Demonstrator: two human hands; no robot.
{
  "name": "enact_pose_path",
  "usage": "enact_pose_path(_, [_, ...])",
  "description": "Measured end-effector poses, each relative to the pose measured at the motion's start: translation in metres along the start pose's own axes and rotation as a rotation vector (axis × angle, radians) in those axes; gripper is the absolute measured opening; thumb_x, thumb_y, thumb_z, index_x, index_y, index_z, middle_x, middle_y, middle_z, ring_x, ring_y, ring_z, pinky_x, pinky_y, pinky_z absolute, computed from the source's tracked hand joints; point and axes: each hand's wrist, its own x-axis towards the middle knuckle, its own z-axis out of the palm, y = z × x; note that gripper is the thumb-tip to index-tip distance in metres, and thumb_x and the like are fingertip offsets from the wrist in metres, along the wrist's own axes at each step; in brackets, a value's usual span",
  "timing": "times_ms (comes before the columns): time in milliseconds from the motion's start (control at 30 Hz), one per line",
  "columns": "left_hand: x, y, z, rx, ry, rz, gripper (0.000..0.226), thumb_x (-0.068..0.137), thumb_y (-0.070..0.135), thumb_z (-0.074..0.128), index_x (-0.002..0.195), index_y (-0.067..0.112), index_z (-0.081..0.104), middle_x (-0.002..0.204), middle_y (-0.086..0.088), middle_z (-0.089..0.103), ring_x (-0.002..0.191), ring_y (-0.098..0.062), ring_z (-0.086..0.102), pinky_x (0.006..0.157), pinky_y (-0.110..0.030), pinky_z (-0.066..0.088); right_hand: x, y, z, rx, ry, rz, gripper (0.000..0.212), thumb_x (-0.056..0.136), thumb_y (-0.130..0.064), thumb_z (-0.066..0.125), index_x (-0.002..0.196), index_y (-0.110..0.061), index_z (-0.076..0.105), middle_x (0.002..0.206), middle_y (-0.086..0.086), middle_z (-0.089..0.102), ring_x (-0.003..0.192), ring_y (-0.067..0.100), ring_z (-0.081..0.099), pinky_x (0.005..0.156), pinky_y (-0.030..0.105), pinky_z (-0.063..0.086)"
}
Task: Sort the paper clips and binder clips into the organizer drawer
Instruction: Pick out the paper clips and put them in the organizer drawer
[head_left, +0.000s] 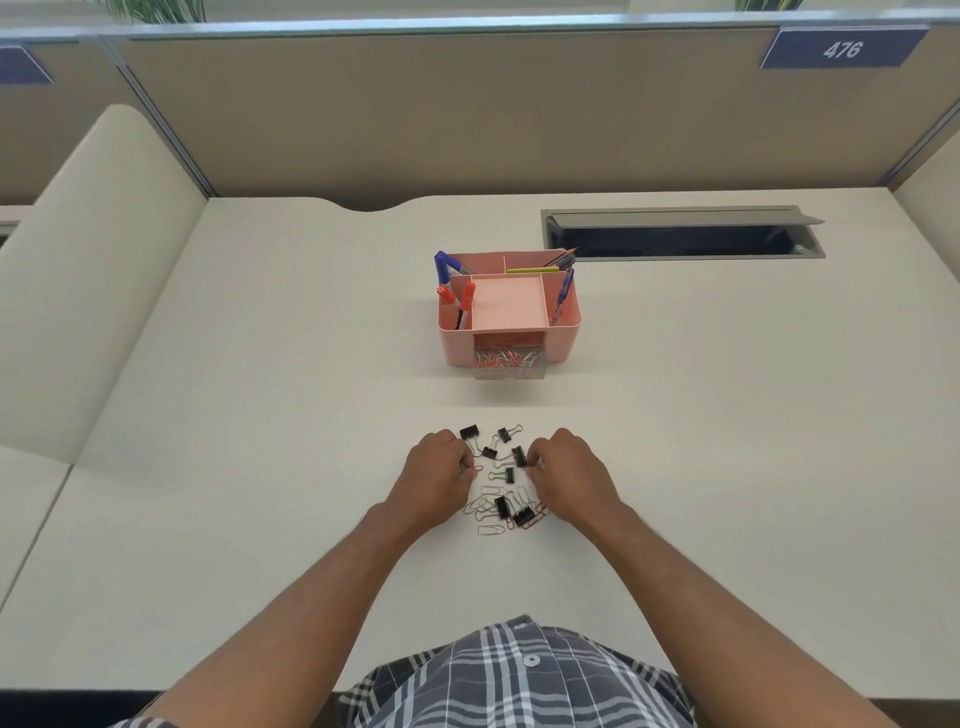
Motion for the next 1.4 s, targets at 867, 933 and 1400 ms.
enact_pose_path(867, [-0.001, 0.001, -0.006, -0.178, 0.048, -0.163, 0.011, 0.091, 0.015, 0.057, 0.080, 0.016, 0.055, 0.075, 0.004, 0.058, 0.071, -0.016, 0.053, 0.066, -0.031, 0.045, -0.001, -0.013, 0.007, 0.010, 0.025, -0.029, 0.017, 0.091, -0.014, 0.049, 0.085, -0.009, 0.063, 0.088, 0.007, 0.058, 0.084, 0.026, 0.054, 0.065, 0.031, 0.038])
enact_pose_path(933, [-0.001, 0.001, -0.006, -0.191, 0.051, -0.169, 0.011, 0.091, 0.016, 0.057, 0.080, 0.016, 0.055, 0.075, 0.004, 0.058, 0.071, -0.016, 0.053, 0.066, -0.032, 0.045, 0.000, -0.013, 0.004, 0.009, 0.013, -0.009, 0.017, 0.091, -0.015, 0.048, 0.087, -0.009, 0.064, 0.091, 0.007, 0.059, 0.086, 0.026, 0.055, 0.069, 0.033, 0.044])
enact_pose_path(1400, [-0.001, 0.001, -0.004, -0.257, 0.084, -0.204, 0.011, 0.091, 0.016, 0.058, 0.080, 0.020, 0.055, 0.074, 0.005, 0.059, 0.069, -0.014, 0.054, 0.063, -0.027, 0.044, 0.000, -0.019, 0.009, -0.032, 0.024, 0.024, 0.017, 0.092, -0.013, 0.048, 0.095, -0.008, 0.064, 0.098, 0.008, 0.060, 0.093, 0.027, 0.055, 0.076, 0.036, 0.048])
